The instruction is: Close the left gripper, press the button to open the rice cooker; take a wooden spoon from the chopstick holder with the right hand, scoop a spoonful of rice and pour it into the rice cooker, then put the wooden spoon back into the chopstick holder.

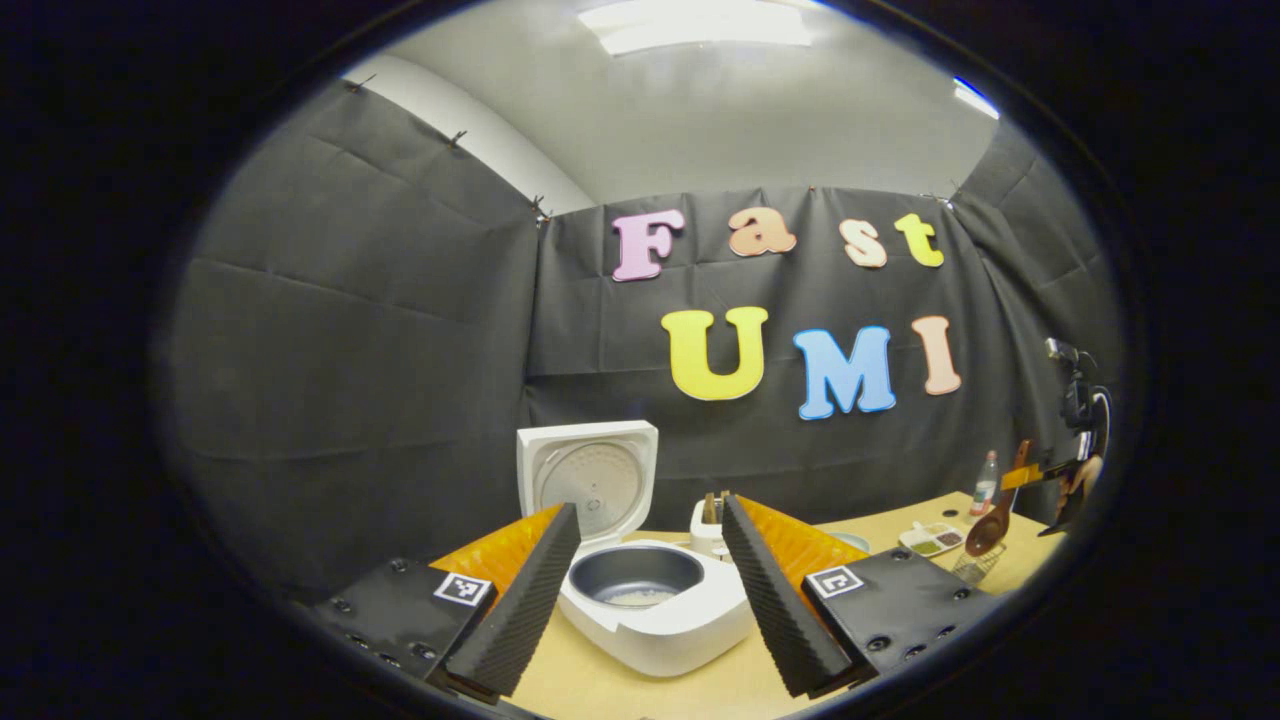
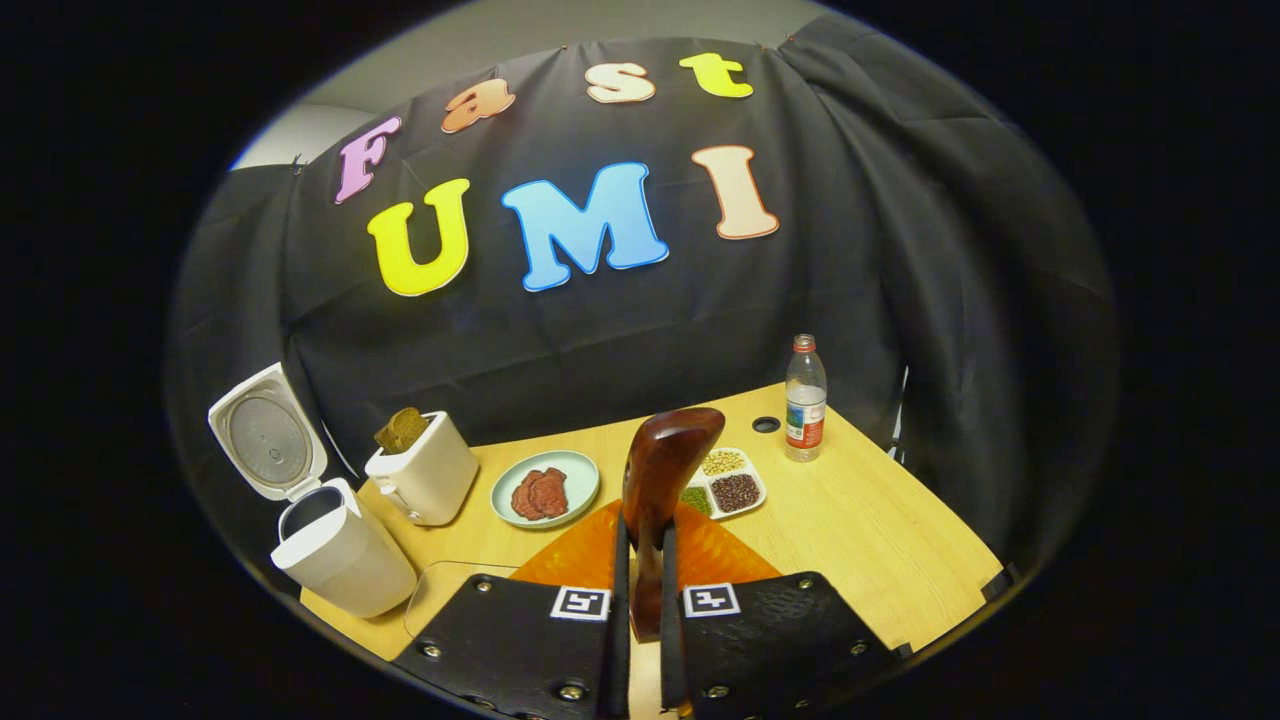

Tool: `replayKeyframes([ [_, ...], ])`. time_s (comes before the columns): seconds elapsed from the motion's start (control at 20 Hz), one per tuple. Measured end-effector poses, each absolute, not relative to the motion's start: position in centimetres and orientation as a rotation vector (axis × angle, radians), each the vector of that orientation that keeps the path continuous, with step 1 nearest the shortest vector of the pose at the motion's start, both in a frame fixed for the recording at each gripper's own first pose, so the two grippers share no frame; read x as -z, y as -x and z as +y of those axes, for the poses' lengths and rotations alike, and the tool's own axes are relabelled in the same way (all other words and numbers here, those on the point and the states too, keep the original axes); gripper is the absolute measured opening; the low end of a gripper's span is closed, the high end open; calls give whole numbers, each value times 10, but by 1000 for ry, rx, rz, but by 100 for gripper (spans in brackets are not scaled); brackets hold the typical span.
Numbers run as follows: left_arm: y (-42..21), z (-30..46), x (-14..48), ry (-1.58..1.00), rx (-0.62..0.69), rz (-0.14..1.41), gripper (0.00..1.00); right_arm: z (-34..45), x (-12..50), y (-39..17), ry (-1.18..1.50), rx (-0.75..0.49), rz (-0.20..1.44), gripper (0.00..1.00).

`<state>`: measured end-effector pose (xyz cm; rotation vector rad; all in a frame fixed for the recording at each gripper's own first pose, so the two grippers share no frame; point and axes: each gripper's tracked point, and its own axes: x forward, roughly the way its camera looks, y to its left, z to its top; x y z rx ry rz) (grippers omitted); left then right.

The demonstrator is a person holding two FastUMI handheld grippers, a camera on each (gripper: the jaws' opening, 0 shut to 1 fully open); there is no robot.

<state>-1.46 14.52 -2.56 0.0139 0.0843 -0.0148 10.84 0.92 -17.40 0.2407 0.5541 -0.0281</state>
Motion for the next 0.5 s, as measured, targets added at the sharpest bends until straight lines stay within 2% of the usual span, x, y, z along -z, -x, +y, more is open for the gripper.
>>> replayKeyframes([
  [0.4,22,190,33,-31,6,102,99,82,185,-104,-271,-30,552,12],
  [0.45,23,196,33,-33,0,103,93,88,189,-104,-270,-33,558,12],
  [0.5,24,202,35,-37,-8,107,93,94,194,-103,-268,-37,566,12],
])
